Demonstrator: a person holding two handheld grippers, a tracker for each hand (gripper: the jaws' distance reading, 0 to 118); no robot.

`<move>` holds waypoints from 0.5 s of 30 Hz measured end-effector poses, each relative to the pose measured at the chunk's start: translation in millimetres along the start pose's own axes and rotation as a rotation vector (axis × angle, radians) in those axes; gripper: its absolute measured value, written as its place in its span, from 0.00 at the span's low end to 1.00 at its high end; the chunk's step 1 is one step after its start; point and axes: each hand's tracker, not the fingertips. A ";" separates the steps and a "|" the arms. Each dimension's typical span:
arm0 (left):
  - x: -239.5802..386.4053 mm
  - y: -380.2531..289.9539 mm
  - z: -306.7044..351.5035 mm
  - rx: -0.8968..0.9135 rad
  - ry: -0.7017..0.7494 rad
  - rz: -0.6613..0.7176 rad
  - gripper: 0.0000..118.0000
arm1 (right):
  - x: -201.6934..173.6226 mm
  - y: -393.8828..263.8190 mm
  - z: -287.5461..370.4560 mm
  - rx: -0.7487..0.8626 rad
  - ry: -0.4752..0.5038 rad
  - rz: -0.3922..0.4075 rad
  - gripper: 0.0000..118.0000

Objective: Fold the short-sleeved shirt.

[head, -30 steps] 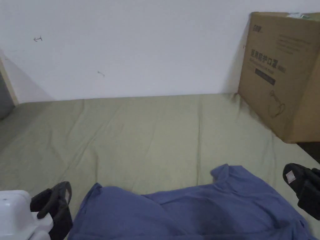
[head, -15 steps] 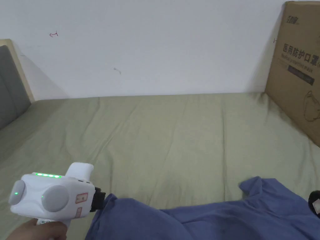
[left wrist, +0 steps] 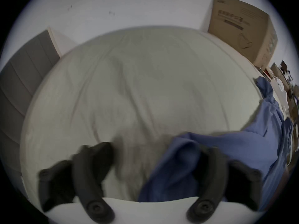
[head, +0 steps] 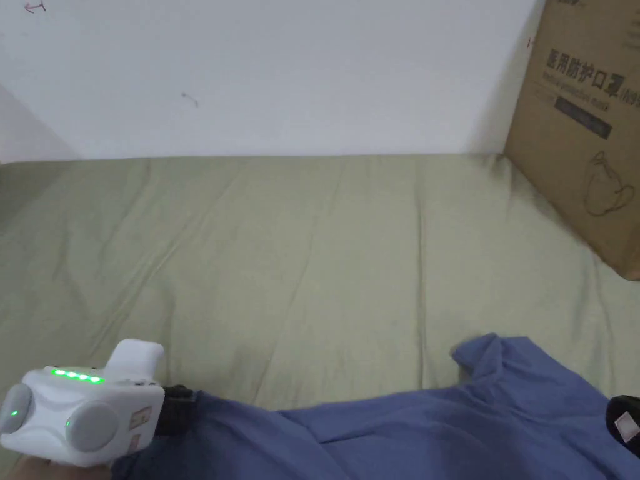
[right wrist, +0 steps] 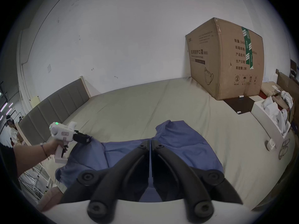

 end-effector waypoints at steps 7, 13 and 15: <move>1.1 -0.6 39.3 0.072 -0.031 0.060 0.01 | 59.8 47.2 -76.5 -0.104 0.002 -0.135 0.02; 4.3 9.1 76.7 0.111 -0.062 0.101 0.01 | 99.2 66.1 -184.1 -0.469 -0.118 -0.099 0.68; 6.6 7.2 83.3 0.114 -0.060 0.087 0.01 | 104.1 64.5 -202.8 -0.467 -0.159 -0.060 0.99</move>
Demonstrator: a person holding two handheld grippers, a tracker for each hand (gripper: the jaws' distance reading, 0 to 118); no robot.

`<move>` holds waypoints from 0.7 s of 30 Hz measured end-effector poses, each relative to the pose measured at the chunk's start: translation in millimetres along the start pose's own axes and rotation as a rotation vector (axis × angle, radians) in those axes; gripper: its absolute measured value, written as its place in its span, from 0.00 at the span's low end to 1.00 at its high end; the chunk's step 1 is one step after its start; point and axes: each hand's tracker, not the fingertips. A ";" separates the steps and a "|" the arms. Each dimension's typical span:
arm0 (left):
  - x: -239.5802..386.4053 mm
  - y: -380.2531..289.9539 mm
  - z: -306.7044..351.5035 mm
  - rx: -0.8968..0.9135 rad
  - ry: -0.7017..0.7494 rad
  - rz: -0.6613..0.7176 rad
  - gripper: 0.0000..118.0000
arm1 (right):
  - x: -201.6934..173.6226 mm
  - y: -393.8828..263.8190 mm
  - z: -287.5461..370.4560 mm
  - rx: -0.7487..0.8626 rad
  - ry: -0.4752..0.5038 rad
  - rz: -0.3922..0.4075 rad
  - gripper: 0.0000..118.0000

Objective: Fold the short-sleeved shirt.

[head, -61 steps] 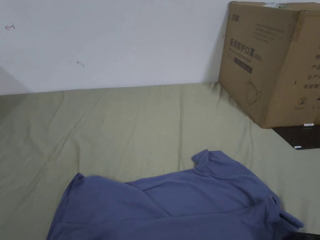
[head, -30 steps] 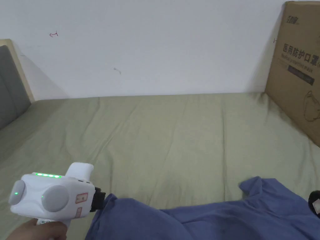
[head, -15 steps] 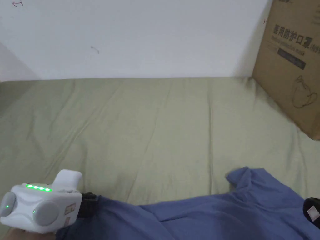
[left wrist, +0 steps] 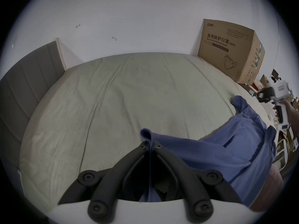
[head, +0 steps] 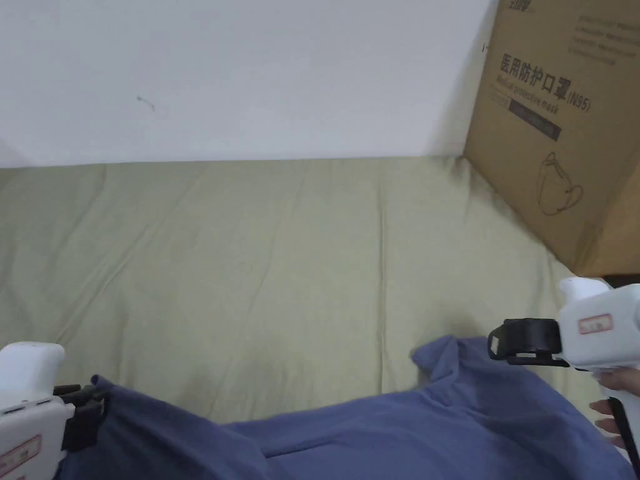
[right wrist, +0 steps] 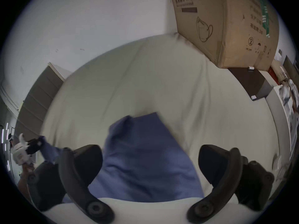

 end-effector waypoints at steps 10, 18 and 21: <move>-4.4 -6.6 3.1 -0.047 0.021 0.023 0.01 | -0.8 -4.4 -42.7 -0.192 -0.122 0.038 0.88; -14.5 -19.9 1.5 -0.085 0.020 0.113 0.01 | -4.2 -18.6 12.4 -0.050 0.030 -0.007 0.03; -14.3 -22.5 3.4 -0.086 0.021 0.112 0.01 | 3.4 -26.3 61.7 0.190 0.066 -0.052 0.03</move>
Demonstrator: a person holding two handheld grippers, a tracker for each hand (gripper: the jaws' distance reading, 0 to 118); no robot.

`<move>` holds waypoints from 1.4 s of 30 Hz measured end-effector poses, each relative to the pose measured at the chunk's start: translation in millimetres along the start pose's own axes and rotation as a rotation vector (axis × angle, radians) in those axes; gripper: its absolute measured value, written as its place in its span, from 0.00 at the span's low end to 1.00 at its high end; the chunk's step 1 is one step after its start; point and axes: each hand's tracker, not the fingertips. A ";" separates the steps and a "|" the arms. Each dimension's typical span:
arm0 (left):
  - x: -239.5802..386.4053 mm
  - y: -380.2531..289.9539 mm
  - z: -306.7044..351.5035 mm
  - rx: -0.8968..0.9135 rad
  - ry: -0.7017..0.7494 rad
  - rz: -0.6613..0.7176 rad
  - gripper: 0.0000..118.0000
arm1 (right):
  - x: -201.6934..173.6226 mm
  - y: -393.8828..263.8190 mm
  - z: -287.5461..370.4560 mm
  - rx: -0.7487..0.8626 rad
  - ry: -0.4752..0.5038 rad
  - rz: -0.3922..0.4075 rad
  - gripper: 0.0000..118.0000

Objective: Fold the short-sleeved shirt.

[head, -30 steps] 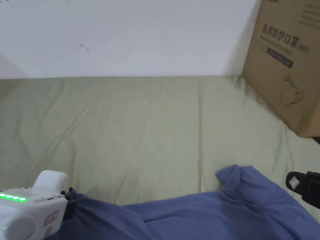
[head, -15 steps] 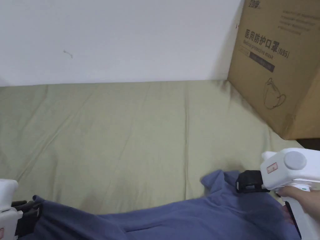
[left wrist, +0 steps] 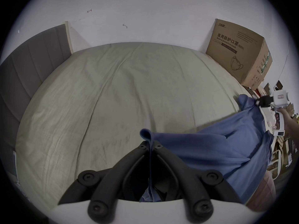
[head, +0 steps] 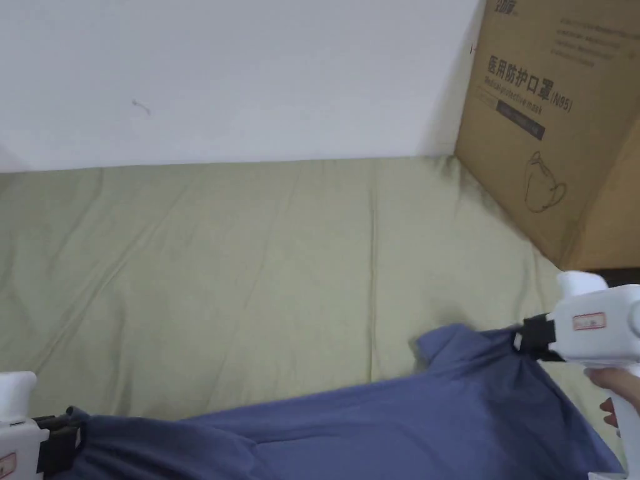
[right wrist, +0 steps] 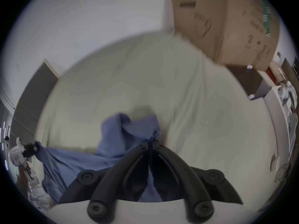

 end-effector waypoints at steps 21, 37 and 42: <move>18.7 21.5 55.3 0.174 -0.023 -0.099 0.01 | 33.7 -14.4 99.1 0.174 -0.107 -0.095 0.03; -1.2 -127.8 69.1 -0.025 -0.037 -0.102 0.05 | 90.9 -190.2 130.2 -0.067 -0.136 -0.116 0.03; 4.3 -120.5 89.1 0.067 -0.034 -0.048 0.97 | 57.5 -179.4 136.7 -0.088 -0.122 -0.078 0.80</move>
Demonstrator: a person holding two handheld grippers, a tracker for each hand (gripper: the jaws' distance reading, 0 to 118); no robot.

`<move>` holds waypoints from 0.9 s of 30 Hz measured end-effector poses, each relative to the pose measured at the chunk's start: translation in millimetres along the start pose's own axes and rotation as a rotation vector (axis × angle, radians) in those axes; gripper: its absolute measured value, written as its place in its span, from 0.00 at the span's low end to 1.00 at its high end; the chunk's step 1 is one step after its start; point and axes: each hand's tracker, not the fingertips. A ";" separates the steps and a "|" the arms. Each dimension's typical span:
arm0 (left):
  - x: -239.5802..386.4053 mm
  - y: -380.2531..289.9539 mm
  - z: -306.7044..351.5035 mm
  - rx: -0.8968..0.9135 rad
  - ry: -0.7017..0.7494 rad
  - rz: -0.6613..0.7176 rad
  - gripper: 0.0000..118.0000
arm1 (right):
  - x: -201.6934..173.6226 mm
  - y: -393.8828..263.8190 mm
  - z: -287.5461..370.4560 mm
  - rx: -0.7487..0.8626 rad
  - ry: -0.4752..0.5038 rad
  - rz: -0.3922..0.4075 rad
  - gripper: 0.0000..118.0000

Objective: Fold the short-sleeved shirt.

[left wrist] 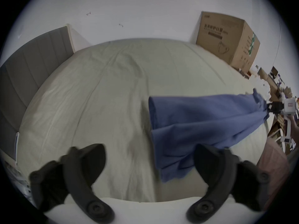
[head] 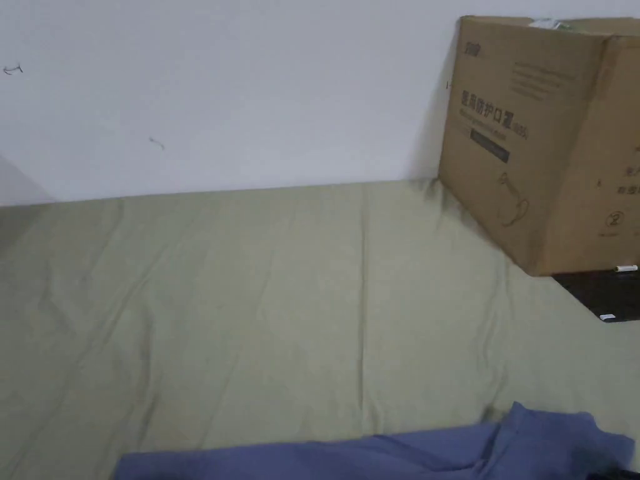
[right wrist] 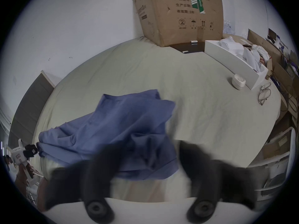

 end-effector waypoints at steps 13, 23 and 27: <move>118.0 31.6 105.2 0.794 -0.003 0.081 0.78 | -142.6 -20.2 99.7 0.969 0.064 0.248 0.88; 145.2 41.3 111.4 0.763 0.095 -0.052 0.00 | -157.6 -17.7 97.1 0.893 0.079 0.249 0.01; 102.8 55.3 108.0 0.659 0.092 0.032 0.00 | -150.7 -17.4 99.5 0.857 0.117 0.227 0.01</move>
